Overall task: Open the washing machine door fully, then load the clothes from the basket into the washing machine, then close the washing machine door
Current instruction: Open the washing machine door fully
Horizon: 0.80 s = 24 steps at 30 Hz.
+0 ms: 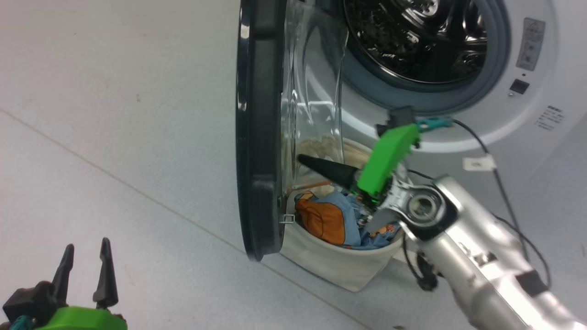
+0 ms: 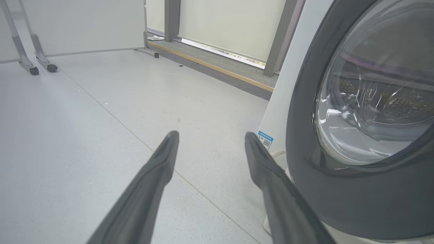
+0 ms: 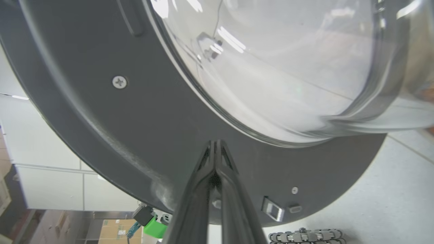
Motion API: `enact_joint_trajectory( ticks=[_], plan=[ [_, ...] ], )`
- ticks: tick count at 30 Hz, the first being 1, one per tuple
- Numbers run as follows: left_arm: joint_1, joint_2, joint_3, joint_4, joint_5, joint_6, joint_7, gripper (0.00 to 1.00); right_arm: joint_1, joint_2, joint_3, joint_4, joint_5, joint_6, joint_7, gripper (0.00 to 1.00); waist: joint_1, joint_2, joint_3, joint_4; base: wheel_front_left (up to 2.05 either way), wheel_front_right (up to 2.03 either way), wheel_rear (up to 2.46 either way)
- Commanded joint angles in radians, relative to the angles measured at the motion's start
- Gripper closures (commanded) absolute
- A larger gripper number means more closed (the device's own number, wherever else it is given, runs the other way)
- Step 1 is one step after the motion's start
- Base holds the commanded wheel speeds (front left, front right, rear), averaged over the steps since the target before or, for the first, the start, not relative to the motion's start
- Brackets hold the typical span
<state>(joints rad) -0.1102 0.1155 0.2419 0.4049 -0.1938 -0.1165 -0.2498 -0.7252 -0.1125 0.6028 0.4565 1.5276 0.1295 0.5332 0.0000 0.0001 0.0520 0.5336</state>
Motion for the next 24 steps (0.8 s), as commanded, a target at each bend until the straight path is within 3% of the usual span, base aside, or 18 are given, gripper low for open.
enact_joint_trajectory(
  ticks=[1, 4, 7, 8, 12, 16, 20, 24],
  plan=[
    [-0.047, 0.029, 0.021, -0.019, 0.012, -0.007, -0.012, 0.0, 0.037, -0.038, -0.004, -0.071, -0.058, 0.001, -0.077, 0.0, 0.0, -0.0001, -0.018, -0.011, 0.0, 0.0, 0.0],
    [-0.055, 0.032, 0.01, -0.016, 0.013, -0.009, -0.012, 0.0, 0.103, -0.114, 0.002, -0.155, -0.174, 0.001, -0.231, 0.0, 0.0, -0.0001, -0.037, -0.02, 0.0, 0.0, 0.0],
    [-0.055, 0.034, 0.001, -0.021, 0.012, -0.011, -0.012, 0.0, 0.177, -0.202, 0.009, -0.224, -0.349, 0.001, -0.471, 0.0, 0.0, -0.0001, -0.056, -0.029, 0.0, 0.0, 0.0],
    [-0.055, 0.034, 0.001, -0.021, 0.012, -0.011, -0.012, 0.0, 0.177, -0.202, 0.009, -0.224, -0.349, 0.001, -0.471, 0.0, 0.0, -0.0001, -0.056, -0.029, 0.0, 0.0, 0.0],
    [-0.047, 0.039, -0.012, -0.014, 0.012, -0.012, -0.012, 0.0, 0.287, -0.29, 0.036, -0.199, -0.599, 0.001, -0.743, 0.0, 0.0, -0.0001, -0.083, -0.041, 0.0, 0.0, 0.0],
    [-0.04, 0.054, -0.017, -0.007, 0.014, -0.013, -0.012, 0.0, 0.383, -0.28, -0.018, -0.144, -0.761, 0.001, -0.793, 0.0, 0.0, -0.0001, -0.104, -0.059, 0.0, 0.0, 0.0],
    [-0.038, 0.06, -0.009, -0.019, 0.013, -0.013, -0.012, 0.0, 0.461, -0.226, -0.132, -0.206, -0.936, 0.001, -0.794, 0.0, 0.0, -0.0001, -0.096, -0.085, 0.0, 0.0, 0.0],
    [-0.043, 0.055, -0.011, -0.022, 0.014, -0.013, -0.012, 0.0, 0.532, -0.184, -0.215, -0.254, -1.028, 0.001, -0.795, 0.0, 0.0, -0.0001, -0.089, -0.092, 0.0, 0.0, 0.0]
  ],
)
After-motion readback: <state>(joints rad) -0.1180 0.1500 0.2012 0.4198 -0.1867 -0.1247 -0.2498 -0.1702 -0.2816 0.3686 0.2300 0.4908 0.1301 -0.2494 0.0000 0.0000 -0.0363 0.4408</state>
